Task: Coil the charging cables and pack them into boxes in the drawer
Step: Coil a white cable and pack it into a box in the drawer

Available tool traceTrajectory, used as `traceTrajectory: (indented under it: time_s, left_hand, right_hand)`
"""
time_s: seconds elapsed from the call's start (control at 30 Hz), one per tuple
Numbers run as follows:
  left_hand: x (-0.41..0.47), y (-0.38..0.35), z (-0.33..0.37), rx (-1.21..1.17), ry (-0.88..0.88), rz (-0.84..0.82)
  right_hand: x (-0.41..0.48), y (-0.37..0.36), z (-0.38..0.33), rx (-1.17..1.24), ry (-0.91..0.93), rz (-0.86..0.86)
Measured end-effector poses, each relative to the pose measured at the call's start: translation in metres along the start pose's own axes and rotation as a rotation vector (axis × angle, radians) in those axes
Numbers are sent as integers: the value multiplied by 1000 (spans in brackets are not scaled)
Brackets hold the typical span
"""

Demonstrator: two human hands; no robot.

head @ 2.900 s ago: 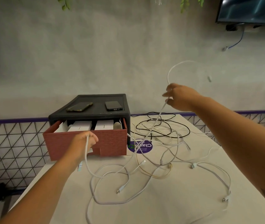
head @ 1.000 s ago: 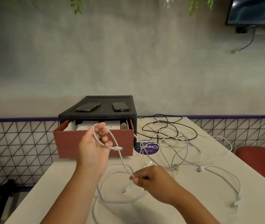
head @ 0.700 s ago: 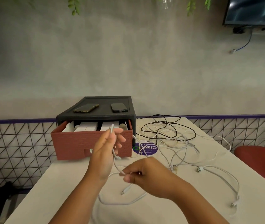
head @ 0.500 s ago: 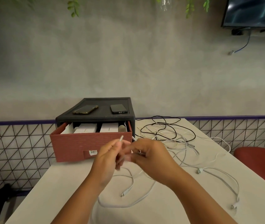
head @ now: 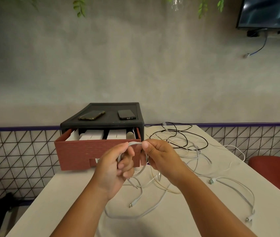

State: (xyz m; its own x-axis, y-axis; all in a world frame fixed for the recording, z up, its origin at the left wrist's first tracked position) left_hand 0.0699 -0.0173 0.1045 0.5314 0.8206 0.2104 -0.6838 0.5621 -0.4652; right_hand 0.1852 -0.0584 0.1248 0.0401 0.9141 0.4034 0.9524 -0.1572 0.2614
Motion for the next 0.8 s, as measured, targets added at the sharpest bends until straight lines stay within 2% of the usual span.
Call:
traceTrajectory:
  time_s: [0.2,0.37,0.57,0.63,0.73,0.8]
  left_hand:
    - [4,9,-3,277,-143,212]
    - [-4,17,-10,491,-101,223]
    - [-7,13,2,718,-109,217]
    - [-8,11,10,916,-170,266]
    - [-11,9,25,1241,-353,339]
    - [-11,9,32,1304,-464,372]
  right_hand:
    - [4,3,4,177,-68,153]
    - [3,11,6,277,-109,270]
    - [2,13,5,245,-126,294]
    - [2,14,5,205,-118,304]
    - [2,18,3,151,-98,330]
    - [1,18,3,171,-97,315]
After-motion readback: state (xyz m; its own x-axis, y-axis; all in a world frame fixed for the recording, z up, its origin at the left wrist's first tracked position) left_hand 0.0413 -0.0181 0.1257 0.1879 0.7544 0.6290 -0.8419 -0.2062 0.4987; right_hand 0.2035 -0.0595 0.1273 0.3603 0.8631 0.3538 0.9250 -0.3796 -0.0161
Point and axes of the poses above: each hand's wrist, its own x-axis towards the middle knuckle, its own y-axis out of the back of the hand, z = x × y, the point moved 4 cm from there along x, towards the middle knuckle, and after that the axes turned 1 degree about -y, right-handed, at the moved point
